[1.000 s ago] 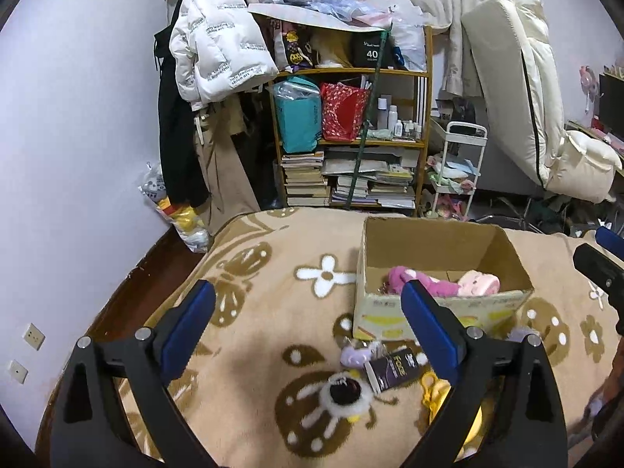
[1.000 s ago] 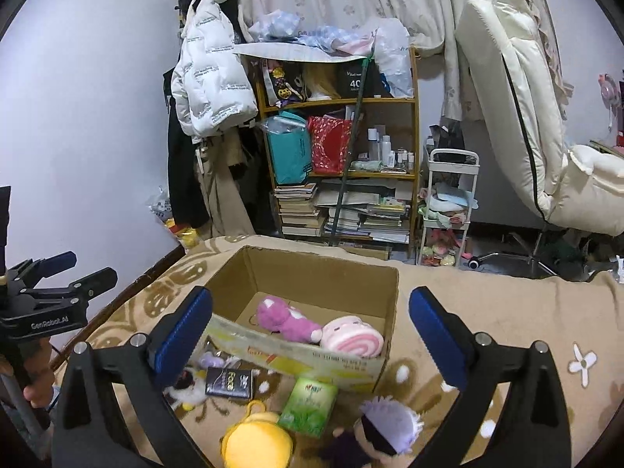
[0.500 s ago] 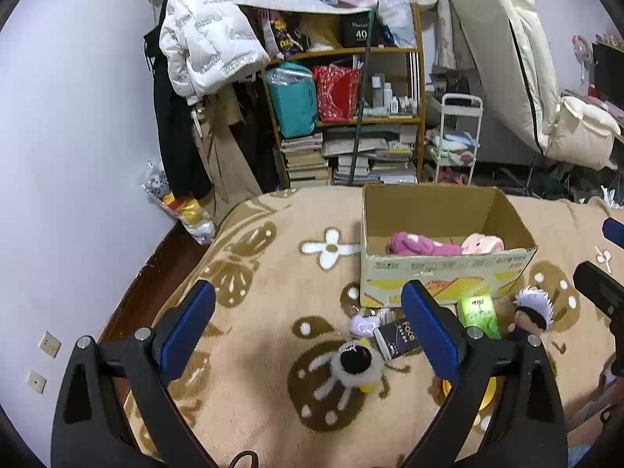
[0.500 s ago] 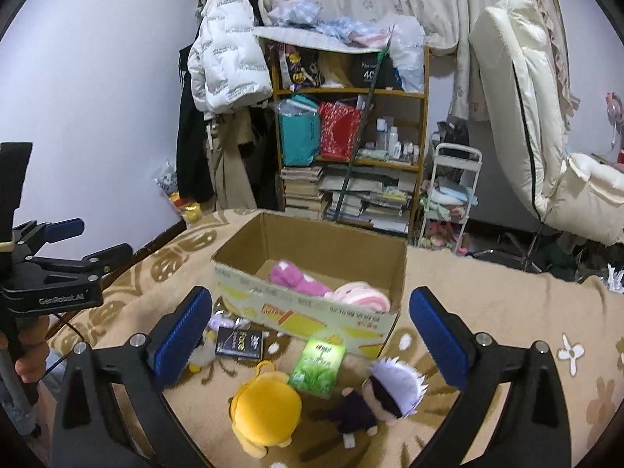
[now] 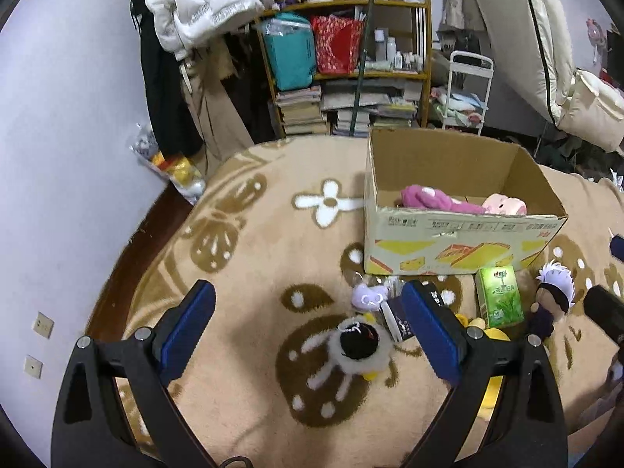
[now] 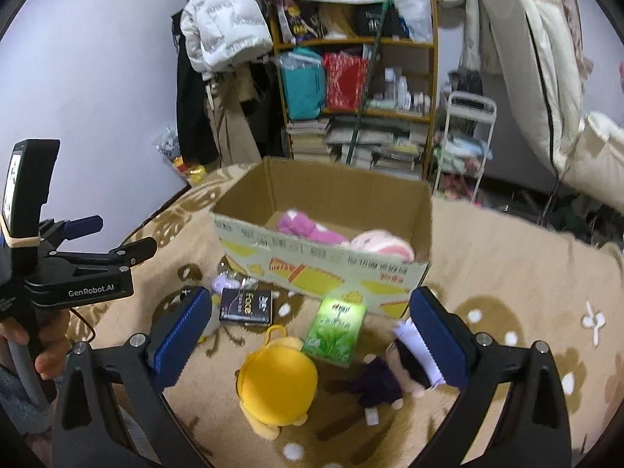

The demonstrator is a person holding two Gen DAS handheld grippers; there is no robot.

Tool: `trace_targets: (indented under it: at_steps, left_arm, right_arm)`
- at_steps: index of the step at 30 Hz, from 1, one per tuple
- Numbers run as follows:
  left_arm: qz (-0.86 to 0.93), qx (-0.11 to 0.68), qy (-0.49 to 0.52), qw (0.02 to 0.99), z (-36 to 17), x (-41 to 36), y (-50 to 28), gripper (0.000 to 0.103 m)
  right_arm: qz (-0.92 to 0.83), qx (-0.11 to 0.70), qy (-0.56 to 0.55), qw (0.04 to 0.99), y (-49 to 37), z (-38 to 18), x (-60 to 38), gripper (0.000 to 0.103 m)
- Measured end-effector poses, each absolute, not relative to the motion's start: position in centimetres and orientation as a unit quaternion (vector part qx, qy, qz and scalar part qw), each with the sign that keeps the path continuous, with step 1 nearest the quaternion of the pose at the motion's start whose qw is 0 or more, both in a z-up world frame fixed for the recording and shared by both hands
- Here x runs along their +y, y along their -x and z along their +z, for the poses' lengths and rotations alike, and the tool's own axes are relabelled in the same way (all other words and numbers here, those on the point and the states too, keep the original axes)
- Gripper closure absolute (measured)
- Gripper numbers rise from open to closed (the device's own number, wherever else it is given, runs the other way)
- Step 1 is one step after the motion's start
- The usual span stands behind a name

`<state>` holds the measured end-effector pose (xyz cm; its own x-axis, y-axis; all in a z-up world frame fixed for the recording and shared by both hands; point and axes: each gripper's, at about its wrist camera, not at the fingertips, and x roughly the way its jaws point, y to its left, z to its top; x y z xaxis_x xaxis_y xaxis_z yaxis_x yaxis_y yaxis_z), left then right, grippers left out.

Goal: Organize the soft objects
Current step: 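Move both tools back down toward the remaining toys on the rug, then grasp the black-white plush keychain with the left tool while the right tool grasps the yellow plush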

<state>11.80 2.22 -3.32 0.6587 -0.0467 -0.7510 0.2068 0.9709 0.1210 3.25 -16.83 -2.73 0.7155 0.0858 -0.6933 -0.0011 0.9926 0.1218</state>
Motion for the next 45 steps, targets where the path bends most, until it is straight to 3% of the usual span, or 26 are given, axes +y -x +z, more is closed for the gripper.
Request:
trace_targets:
  at_steps: [23,45]
  left_arm:
    - [-0.077,0.524,-0.089,0.844,-9.6,1.3,-16.0,0.008]
    - [-0.076,0.593,-0.158,0.786,-14.9,-1.0,-16.7,0.008]
  right_arm:
    - [0.016,0.508,-0.112,0.854,-7.1,-10.7,-16.7,0.000]
    - [0.040,0.591,-0.120,0.796,-7.9,-15.5,-14.6,0.000]
